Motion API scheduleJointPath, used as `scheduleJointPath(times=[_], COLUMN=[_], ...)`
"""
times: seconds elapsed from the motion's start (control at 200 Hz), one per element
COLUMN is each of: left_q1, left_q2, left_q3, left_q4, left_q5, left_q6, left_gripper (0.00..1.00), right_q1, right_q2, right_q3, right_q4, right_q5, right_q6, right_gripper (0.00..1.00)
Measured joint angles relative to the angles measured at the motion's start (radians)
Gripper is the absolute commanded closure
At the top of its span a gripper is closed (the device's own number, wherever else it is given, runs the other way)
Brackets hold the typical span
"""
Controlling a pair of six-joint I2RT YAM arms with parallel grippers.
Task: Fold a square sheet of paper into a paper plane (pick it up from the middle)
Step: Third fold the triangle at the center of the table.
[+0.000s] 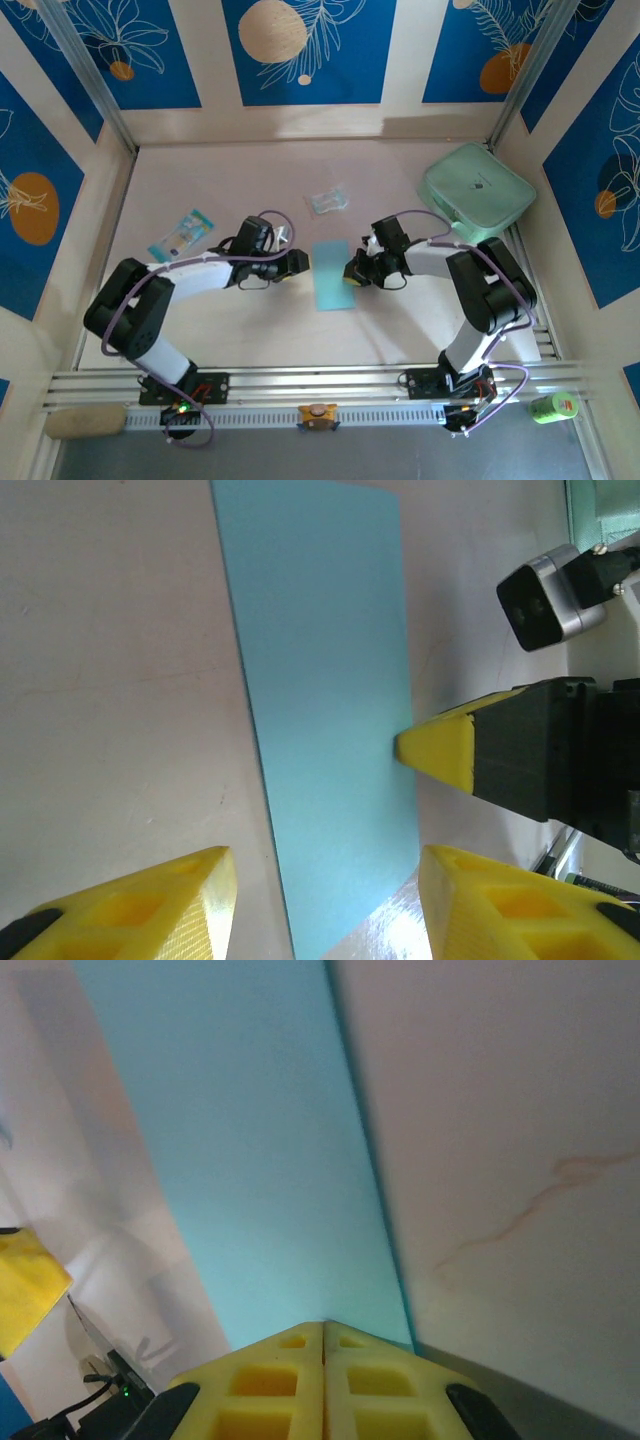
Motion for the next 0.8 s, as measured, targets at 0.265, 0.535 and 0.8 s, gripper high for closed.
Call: scheduleJointPath(times=[0.265,0.535,0.8], left_q1=[-0.001,-0.018,-0.029], left_q2=[0.084,0.166,0.220], left_q3=[0.049,0.090,0.119], left_q4=[0.000,0.003,0.003], left_q5=[0.022,0.034,0.053], left_q6=[-0.007,-0.031,-0.048], left_gripper=[0.49,0.55,0.60], right_q1=[-0.029,-0.036,-0.040], right_q2=[0.010,0.010,0.013], right_q3=[-0.058,-0.079,-0.079], right_q4=[0.088,0.130,0.130], right_q5=[-0.066,-0.090,-0.095], right_q6=[-0.004,0.000,0.000], right_gripper=[0.94,0.94,0.94])
